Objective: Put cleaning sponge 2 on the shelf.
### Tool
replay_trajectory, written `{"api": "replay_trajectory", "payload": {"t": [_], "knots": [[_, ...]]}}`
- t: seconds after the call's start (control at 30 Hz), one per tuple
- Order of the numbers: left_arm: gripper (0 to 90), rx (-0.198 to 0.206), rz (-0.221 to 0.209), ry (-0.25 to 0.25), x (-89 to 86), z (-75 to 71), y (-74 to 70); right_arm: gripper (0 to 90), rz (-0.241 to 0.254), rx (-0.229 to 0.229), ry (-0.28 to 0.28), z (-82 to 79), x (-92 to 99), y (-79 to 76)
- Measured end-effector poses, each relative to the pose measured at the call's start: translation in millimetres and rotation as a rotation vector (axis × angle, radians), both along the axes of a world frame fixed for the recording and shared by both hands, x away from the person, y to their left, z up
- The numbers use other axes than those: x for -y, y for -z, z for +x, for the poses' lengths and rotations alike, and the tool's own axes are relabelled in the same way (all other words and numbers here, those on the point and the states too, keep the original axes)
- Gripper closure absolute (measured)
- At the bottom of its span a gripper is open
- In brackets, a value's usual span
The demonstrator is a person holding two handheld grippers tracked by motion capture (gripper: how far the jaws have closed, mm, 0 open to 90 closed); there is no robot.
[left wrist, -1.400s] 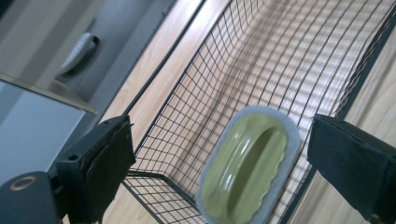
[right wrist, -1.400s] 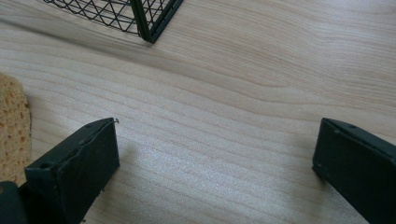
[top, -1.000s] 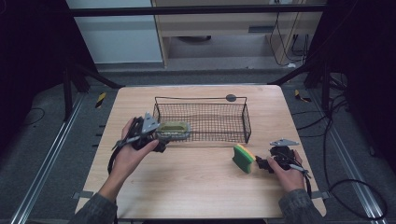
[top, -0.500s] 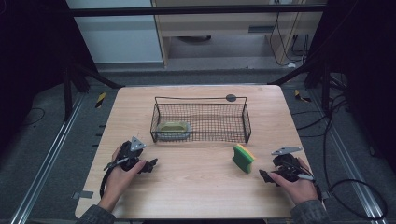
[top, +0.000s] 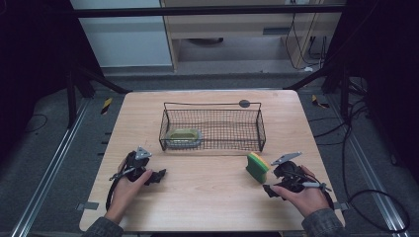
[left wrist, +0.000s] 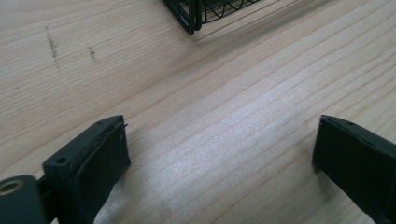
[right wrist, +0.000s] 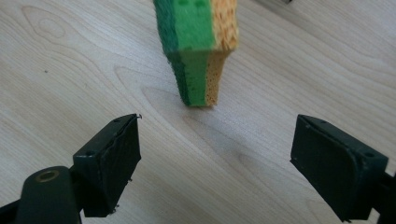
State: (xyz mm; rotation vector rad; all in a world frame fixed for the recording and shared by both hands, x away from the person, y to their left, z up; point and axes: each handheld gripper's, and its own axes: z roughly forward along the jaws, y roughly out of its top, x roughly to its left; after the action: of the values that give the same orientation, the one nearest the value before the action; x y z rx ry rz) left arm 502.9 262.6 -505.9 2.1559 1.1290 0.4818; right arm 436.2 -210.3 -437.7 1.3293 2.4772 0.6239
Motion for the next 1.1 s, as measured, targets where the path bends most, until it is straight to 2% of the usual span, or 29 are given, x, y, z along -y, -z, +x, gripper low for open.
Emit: {"api": "replay_trajectory", "payload": {"t": [0.1,0.33,0.5,0.6,0.77,1.1], "knots": [[0.0,0.021,-0.018,0.001,-1.7,-0.1,2.6,15.4,-0.008,-0.02,-0.007,4.9,-3.6,-9.5],[0.0,0.02,-0.017,0.004,-1.9,0.2,2.6,15.2,-0.044,-0.013,-0.04,14.7,-10.9,-30.6],[0.0,0.02,-0.018,0.004,-1.9,0.3,2.7,15.2,-0.072,-0.018,-0.07,20.0,-18.2,-37.4],[0.0,0.019,-0.018,0.005,-1.9,0.5,2.7,15.3,-0.064,-0.02,-0.08,21.9,-22.9,-41.8],[0.0,0.019,-0.018,0.008,-2.1,0.9,2.6,14.5,-0.074,-0.013,-0.091,29.0,-28.0,-45.6],[0.0,0.019,-0.017,0.009,-2.1,1.0,2.6,17.5,-0.09,-0.04,-0.107,39.9,-41.1,-41.6]]}}
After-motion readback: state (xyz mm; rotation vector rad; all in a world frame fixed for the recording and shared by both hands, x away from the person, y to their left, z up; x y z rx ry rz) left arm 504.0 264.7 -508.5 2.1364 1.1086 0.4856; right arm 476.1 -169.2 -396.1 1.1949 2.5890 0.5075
